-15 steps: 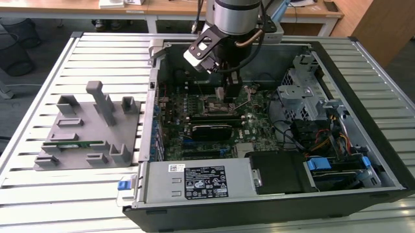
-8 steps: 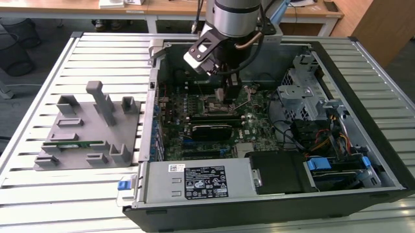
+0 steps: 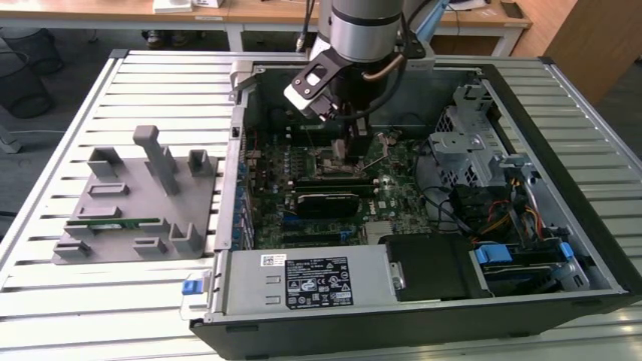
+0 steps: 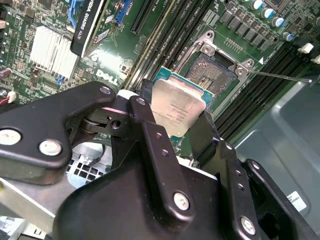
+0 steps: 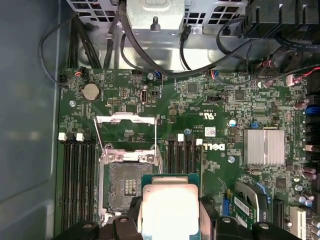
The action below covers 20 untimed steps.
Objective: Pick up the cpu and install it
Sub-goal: 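Place the cpu into insertion slot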
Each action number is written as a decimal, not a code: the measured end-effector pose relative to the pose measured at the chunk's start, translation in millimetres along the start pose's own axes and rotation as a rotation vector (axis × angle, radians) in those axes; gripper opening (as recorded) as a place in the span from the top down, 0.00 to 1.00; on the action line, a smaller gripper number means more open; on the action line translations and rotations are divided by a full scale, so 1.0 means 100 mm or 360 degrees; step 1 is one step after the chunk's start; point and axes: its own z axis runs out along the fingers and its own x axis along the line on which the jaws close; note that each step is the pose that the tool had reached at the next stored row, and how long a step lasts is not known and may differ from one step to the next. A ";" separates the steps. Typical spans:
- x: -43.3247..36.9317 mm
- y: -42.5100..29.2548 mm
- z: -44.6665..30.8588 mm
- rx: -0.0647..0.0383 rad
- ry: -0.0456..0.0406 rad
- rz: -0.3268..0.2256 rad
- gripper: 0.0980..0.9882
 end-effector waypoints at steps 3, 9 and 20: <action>0.014 -0.005 0.045 0.0000 0.0000 0.0000 0.51; 0.110 -0.018 0.135 0.0000 0.0000 0.0000 0.51; 0.285 -0.039 0.283 0.0000 0.0001 -0.0031 0.51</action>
